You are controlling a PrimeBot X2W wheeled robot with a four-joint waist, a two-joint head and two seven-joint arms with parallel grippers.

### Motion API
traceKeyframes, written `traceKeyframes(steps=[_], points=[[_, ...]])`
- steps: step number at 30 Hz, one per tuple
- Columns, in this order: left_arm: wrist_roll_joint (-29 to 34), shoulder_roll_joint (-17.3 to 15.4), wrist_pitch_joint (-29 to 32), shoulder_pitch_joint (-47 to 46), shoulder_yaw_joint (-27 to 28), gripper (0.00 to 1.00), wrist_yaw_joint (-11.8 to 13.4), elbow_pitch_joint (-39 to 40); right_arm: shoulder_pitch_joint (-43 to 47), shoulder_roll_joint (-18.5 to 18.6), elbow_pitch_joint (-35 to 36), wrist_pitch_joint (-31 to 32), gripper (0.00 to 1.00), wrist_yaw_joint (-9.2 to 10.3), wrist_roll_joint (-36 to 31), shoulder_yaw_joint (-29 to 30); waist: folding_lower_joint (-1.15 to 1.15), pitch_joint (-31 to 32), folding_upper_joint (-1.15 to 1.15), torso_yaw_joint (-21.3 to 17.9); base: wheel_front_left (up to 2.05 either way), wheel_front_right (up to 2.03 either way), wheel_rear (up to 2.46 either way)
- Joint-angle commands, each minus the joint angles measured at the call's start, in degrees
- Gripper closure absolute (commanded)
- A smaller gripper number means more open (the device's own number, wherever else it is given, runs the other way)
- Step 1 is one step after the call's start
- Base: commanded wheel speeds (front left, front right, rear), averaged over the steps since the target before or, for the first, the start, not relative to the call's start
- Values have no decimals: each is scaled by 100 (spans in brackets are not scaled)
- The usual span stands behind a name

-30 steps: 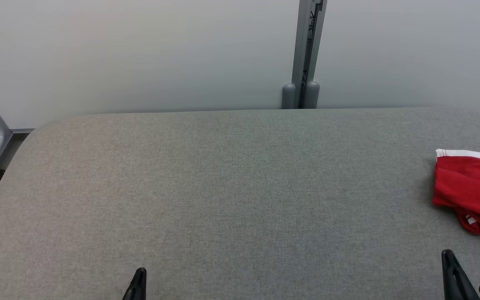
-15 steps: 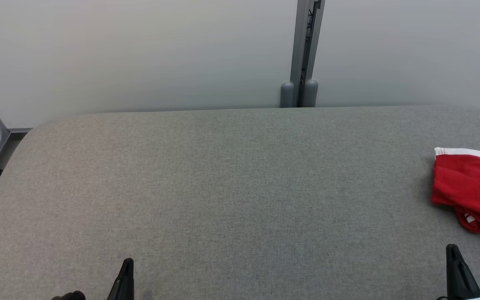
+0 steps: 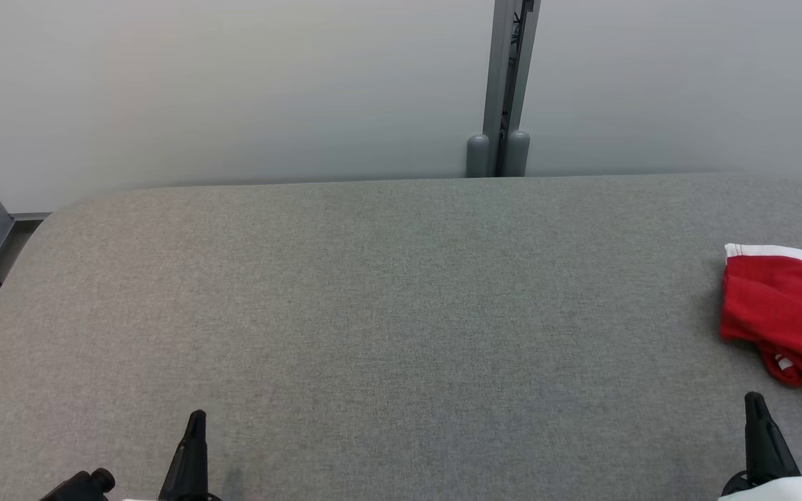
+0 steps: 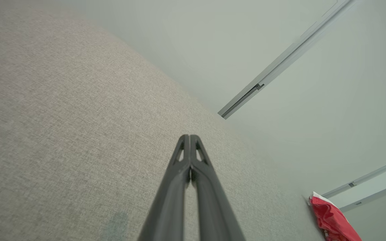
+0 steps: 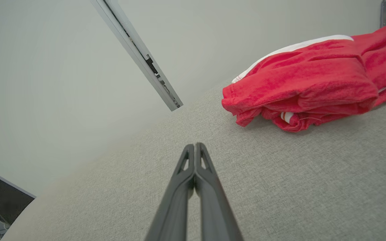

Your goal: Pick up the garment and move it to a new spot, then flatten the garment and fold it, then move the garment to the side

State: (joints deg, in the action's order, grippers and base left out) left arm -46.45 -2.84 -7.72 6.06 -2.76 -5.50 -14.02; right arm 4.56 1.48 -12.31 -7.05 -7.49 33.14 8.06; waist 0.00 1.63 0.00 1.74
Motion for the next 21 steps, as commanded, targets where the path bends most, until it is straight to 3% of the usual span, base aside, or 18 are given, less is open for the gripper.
traceKeyframes(steps=[1, 21], points=[[-138, -44, 18, -196, 48, 100, -35, 70, -158, 71, 49, 31, 100, -1, 180, -3, 0, -1, 0, -1, 0, 0, 0], [-1465, -70, 396, -516, 266, 100, -88, 59, -439, 99, -10, 424, 100, -1, 1846, -43, 0, -39, 0, -38, 0, 0, 0]])
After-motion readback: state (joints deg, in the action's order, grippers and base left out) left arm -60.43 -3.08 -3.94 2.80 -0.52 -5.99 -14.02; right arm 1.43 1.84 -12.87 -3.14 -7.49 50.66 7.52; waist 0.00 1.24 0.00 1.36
